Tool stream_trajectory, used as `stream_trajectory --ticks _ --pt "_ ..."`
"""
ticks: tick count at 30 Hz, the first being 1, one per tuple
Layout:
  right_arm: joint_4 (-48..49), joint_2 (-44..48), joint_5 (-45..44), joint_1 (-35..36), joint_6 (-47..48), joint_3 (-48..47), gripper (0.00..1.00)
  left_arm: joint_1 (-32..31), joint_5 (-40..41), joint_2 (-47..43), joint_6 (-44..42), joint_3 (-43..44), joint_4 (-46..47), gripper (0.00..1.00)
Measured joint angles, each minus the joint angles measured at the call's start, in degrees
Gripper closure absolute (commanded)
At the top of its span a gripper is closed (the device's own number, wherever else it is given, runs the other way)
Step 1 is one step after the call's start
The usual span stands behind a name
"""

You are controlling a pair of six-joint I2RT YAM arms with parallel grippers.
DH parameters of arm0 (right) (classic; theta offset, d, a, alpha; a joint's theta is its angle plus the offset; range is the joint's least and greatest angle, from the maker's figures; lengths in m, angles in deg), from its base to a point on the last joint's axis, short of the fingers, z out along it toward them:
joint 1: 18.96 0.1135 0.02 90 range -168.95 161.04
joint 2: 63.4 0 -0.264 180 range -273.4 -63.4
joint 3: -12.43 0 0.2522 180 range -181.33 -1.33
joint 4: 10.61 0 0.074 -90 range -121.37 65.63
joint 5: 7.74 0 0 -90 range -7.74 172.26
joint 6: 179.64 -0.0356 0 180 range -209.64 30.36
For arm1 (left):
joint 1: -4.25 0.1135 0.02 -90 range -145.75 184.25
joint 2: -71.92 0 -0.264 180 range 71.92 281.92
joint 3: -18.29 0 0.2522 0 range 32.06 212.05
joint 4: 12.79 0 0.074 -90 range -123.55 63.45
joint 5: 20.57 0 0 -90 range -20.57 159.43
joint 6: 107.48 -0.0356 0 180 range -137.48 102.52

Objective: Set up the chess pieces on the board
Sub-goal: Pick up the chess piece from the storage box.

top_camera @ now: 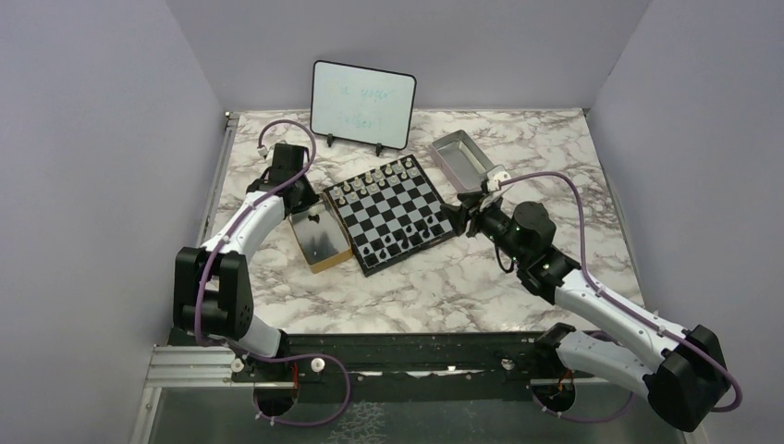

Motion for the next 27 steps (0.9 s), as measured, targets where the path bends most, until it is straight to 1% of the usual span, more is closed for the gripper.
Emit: stream_trajectory --ticks 4,14,21,27 --pt "-0.63 0.61 0.00 0.00 -0.17 0.00 0.48 0.00 0.07 0.13 4.11 -1.18 2.32 0.72" --pt "-2.19 1.16 -0.02 0.00 -0.63 -0.02 0.48 0.00 0.37 0.15 12.90 -7.21 7.28 0.72" --pt "-2.43 1.31 -0.09 0.00 -0.66 -0.02 0.48 0.00 1.68 0.20 15.91 -9.35 9.79 0.72" --pt "-2.40 1.40 -0.09 0.00 -0.92 -0.02 0.48 -0.02 2.05 1.49 17.70 -9.38 11.17 0.72"
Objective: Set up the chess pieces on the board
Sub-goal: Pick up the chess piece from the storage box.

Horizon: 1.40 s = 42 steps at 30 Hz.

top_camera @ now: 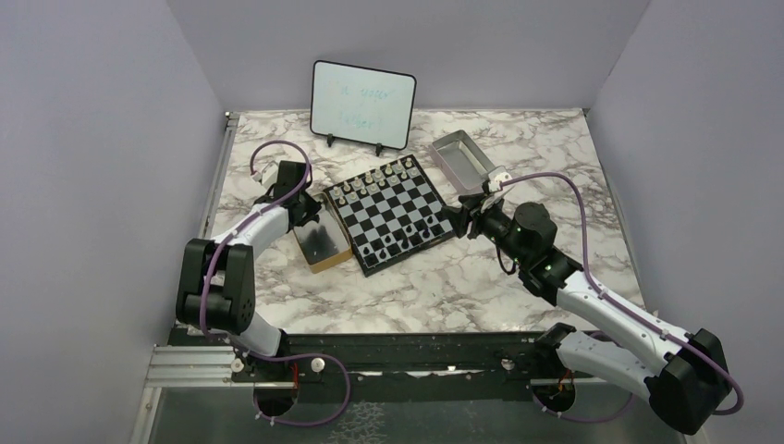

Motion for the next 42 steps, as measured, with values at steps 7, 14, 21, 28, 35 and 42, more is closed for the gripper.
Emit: stream_trajectory --ticks 7,14,21,28,35,42 --pt "0.00 0.17 -0.31 0.00 -0.07 0.00 0.48 -0.13 0.22 1.60 0.98 0.00 0.81 0.72" --pt "0.04 0.50 -0.42 0.00 -0.13 0.02 0.48 -0.35 0.39 2.89 1.57 0.00 1.22 0.71" --pt "0.04 0.50 -0.48 0.00 -0.55 0.02 0.48 -0.70 1.25 3.50 1.57 0.00 1.31 0.66" --pt "0.07 0.83 -0.59 0.00 -0.55 0.02 0.48 -0.98 2.01 4.79 1.55 0.00 1.60 0.66" --pt "0.07 0.87 -0.79 0.00 -0.52 0.02 0.48 -1.16 2.91 6.03 1.55 0.00 1.66 0.66" --pt "0.07 0.87 -1.75 0.00 -0.52 0.04 0.48 -1.90 3.87 7.10 1.53 0.13 2.32 0.70"
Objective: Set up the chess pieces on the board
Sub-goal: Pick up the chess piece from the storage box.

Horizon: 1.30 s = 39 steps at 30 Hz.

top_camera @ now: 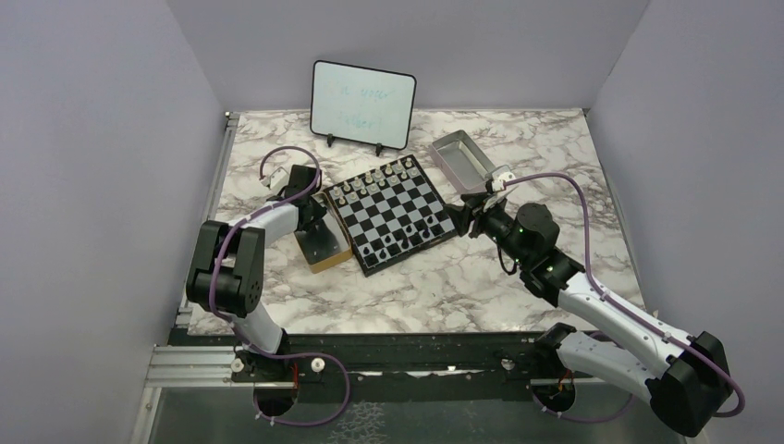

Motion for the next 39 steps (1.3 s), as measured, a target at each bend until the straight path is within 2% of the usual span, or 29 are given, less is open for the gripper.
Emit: stream_trajectory --ticks 11,23,30,39 --pt "0.04 0.00 -0.66 0.00 0.00 0.37 0.48 -0.33 0.22 0.39 -0.52 0.11 0.35 0.82" --pt "0.24 0.00 -1.03 0.00 -1.60 0.61 0.48 -0.39 -1.66 -1.14 -4.07 -0.07 -1.07 0.85" --pt "-0.74 -0.20 -2.82 0.00 -6.54 0.02 0.48 -1.27 -4.63 -7.82 -10.43 -0.79 -1.79 0.85" --pt "-7.61 -6.73 -1.95 -0.17 -13.64 -10.45 0.48 -2.32 -13.22 -19.54 -21.14 -3.17 -1.33 0.85"
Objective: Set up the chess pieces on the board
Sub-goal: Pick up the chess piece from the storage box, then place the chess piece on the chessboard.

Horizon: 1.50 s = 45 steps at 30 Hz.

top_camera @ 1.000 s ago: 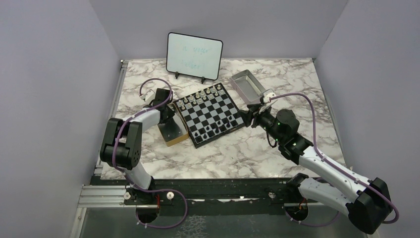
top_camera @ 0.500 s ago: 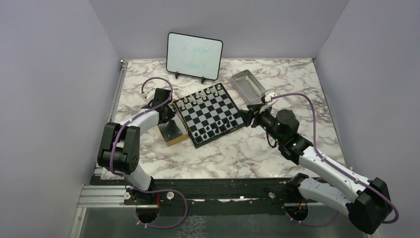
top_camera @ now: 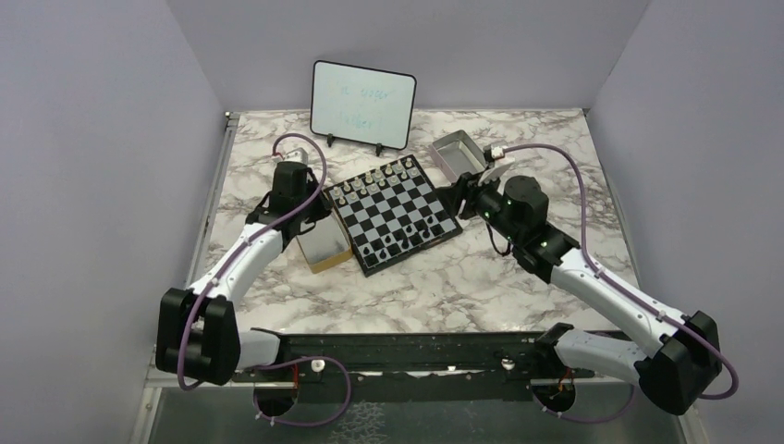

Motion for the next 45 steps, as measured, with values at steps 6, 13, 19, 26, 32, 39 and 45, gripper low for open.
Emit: stream_trajectory --ticks 6,13,19,26,32,39,45 --pt "-5.68 -5.57 5.57 -1.46 -2.86 -8.39 0.50 -3.19 -6.75 -7.80 -8.07 -0.94 0.13 0.78" --pt "-14.38 -12.28 10.93 -1.75 -3.93 -20.13 0.52 -8.55 -12.66 -12.50 -15.50 -0.96 0.24 0.83" --pt "-18.05 -15.63 18.03 -1.75 -3.89 -24.92 0.52 -12.92 -16.98 -14.10 -22.91 -1.90 0.33 0.84" --pt "-21.68 -17.84 26.01 -1.75 -3.91 -26.58 0.53 -15.67 -20.06 -16.76 -33.55 -4.09 0.94 0.87" --pt "-22.82 -21.42 33.03 -1.75 -4.83 -27.52 0.53 -16.09 -22.75 -18.67 -43.60 -6.29 1.70 0.87" --pt "-22.58 -25.09 38.23 -1.75 -6.80 -27.74 0.48 -16.61 -23.63 -20.09 -51.21 -7.56 2.40 0.86" --pt "-21.16 -28.96 42.23 -1.68 -8.57 -28.09 0.49 -17.27 -25.18 -22.25 -54.71 -10.12 3.78 0.86"
